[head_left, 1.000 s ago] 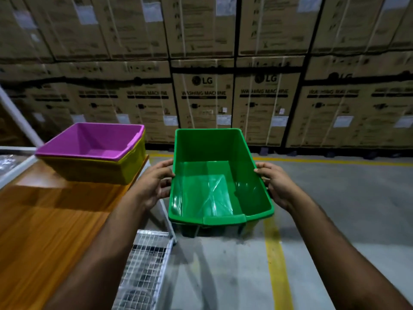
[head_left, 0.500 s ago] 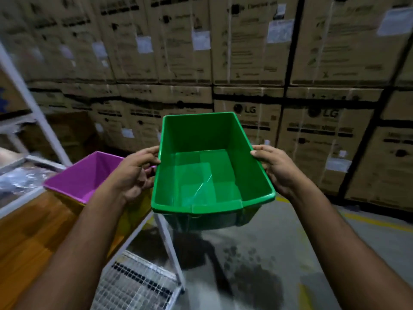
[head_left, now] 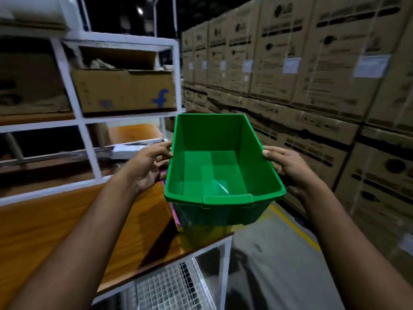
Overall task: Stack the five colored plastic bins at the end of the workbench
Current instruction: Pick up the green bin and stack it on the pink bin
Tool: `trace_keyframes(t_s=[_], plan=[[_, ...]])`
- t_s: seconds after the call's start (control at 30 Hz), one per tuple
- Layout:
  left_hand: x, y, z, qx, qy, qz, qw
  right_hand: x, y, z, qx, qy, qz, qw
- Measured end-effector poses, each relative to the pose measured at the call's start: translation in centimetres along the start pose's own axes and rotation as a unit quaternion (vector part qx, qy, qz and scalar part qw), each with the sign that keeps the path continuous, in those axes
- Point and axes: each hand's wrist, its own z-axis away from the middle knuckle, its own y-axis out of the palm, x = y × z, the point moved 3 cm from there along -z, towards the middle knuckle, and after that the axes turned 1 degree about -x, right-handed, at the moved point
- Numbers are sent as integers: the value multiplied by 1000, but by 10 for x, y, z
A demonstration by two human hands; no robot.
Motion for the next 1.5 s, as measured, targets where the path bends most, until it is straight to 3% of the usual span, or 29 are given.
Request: trace_keyframes(t_s=[0.23, 0.63, 0.9, 1.2, 1.5], plan=[[0, -44, -32, -80, 18, -13, 997, -31, 39, -96, 45, 23, 16, 999], [44, -60, -62, -158, -2, -20, 987, -84, 37, -165, 108, 83, 54, 989], [83, -57, -70, -189, -31, -37, 981, -128, 22, -171, 144, 133, 76, 978], [123, -65, -65, -270, -86, -97, 954, -159, 11, -169, 178, 124, 131, 967], [136, -55, -50, -334, -49, -156, 928, -174, 8, -175, 177, 91, 198, 960]])
